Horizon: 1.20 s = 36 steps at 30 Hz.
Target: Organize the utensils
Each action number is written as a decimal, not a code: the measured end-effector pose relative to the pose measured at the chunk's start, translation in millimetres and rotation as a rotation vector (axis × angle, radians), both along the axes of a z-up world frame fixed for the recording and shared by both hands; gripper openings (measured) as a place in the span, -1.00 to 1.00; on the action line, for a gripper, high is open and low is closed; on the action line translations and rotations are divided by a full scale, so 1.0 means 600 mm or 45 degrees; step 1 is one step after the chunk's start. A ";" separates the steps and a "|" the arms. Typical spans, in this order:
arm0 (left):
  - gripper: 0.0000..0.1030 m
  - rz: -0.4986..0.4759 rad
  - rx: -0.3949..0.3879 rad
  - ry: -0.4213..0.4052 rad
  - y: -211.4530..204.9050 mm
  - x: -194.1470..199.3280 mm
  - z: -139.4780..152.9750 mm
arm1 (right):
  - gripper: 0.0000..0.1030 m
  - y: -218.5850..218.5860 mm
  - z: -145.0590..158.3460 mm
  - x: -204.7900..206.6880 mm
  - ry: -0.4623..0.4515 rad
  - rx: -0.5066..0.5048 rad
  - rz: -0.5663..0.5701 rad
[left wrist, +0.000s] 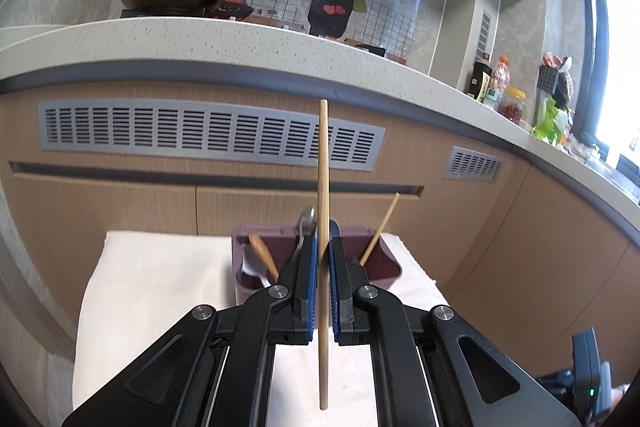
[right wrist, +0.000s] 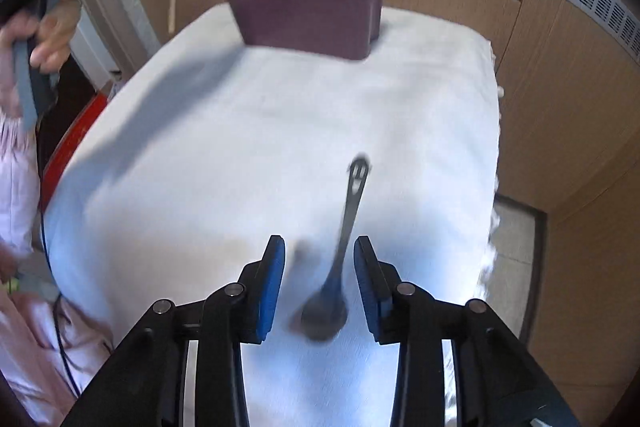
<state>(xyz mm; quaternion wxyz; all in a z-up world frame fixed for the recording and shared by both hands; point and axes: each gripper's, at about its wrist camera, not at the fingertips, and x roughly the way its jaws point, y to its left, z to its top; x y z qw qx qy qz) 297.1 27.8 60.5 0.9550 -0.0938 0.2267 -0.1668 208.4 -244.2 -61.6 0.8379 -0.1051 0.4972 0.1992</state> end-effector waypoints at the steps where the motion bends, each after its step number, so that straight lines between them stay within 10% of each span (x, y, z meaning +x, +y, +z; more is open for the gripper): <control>1: -0.89 -0.002 -0.009 0.006 0.001 -0.006 -0.001 | -0.34 -0.001 -0.005 -0.016 -0.003 -0.009 -0.002; 14: -0.89 0.024 -0.018 0.011 0.009 -0.071 0.015 | -0.50 -0.001 -0.035 -0.060 -0.195 -0.086 -0.161; 23: -0.89 0.029 -0.027 -0.001 0.012 -0.086 0.022 | -0.54 0.008 0.112 -0.033 -0.519 -0.035 -0.148; 25: -0.89 0.024 -0.020 -0.010 0.011 -0.090 0.026 | -0.98 0.013 0.147 -0.018 -0.573 0.007 -0.139; 30: -0.89 0.028 -0.022 -0.028 0.021 -0.096 0.033 | -1.00 0.035 0.197 0.013 -0.639 0.049 -0.090; 36: -0.89 0.043 -0.036 -0.001 0.032 -0.090 0.023 | -0.85 0.043 0.148 0.062 -0.420 0.086 -0.002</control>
